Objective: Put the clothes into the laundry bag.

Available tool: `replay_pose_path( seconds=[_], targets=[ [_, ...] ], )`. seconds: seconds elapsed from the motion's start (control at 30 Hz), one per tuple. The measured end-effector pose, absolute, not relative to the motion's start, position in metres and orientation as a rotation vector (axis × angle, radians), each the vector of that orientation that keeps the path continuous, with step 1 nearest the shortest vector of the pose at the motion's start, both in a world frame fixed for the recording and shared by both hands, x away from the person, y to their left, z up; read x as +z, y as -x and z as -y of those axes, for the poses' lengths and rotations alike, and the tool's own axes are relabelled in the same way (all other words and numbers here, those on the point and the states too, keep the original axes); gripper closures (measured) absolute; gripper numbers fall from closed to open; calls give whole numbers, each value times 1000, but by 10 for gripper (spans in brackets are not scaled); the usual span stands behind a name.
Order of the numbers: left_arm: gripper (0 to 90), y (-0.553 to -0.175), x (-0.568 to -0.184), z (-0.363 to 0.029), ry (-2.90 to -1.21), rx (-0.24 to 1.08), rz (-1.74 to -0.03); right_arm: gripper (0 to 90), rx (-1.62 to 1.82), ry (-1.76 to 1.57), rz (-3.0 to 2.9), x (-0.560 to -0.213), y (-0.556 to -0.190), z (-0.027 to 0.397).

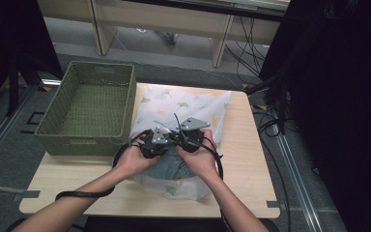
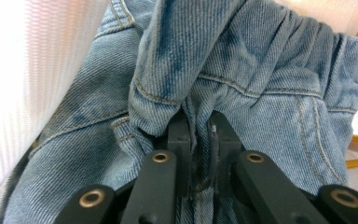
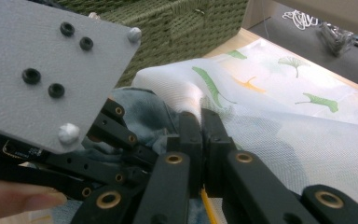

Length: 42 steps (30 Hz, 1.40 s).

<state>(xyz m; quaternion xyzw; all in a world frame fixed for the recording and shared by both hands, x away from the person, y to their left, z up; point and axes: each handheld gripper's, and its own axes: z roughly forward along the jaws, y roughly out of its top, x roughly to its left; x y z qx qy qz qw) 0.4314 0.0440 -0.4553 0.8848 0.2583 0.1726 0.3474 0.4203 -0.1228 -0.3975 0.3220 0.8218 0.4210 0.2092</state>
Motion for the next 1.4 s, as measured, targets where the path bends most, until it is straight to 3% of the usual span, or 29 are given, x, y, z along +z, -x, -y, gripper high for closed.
replay_pose_path(
  seconds=[0.5,0.63,0.9,1.2,1.4],
  targets=[
    [731,-427,-455,-47,-2284,444,-655,899,1168,-916,-2285,-399,-420,123],
    [637,-425,-456,-47,-2268,427,-642,899,1169,-911,-2282,-399,-421,124],
    [359,-414,-448,-52,-2236,427,-569,898,1168,-907,-2270,-398,-423,127],
    [274,-396,-419,-80,-2176,480,-529,898,1172,-911,-2269,-398,-423,128],
    [223,-386,-419,-107,-2273,483,-532,898,1171,-912,-2267,-397,-423,127]
  ],
)
